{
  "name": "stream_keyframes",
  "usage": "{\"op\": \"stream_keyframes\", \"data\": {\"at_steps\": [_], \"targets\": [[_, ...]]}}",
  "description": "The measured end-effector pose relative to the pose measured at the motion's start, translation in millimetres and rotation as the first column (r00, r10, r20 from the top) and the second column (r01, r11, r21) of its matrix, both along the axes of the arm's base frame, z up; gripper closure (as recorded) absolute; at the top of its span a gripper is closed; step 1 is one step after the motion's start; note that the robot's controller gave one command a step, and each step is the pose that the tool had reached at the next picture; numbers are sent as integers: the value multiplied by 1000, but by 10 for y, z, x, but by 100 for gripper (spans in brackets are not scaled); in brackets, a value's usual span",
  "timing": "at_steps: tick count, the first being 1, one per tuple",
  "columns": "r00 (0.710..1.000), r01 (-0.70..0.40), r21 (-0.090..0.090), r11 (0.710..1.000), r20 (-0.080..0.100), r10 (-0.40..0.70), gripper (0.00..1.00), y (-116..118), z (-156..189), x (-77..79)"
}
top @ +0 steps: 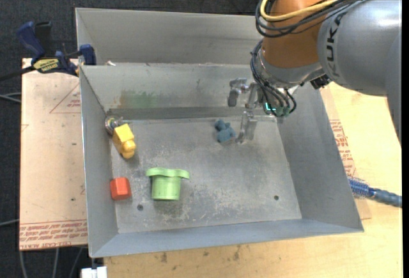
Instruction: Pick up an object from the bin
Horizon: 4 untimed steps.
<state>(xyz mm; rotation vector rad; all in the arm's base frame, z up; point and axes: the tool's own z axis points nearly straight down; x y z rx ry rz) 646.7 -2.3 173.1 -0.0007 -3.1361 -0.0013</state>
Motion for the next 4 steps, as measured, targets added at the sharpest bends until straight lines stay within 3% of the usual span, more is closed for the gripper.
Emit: {"op": "stream_keyframes", "data": {"at_steps": [1,2,3,4], "targets": [[994,-106,0,994,1,106,0,-511,-1080,15],[908,-418,0,909,10,418,0,-39,-1008,82],[909,-416,-1,909,10,416,100,-54,-1004,84],[917,-398,-4,918,17,398,100,24,185,-165]]}}
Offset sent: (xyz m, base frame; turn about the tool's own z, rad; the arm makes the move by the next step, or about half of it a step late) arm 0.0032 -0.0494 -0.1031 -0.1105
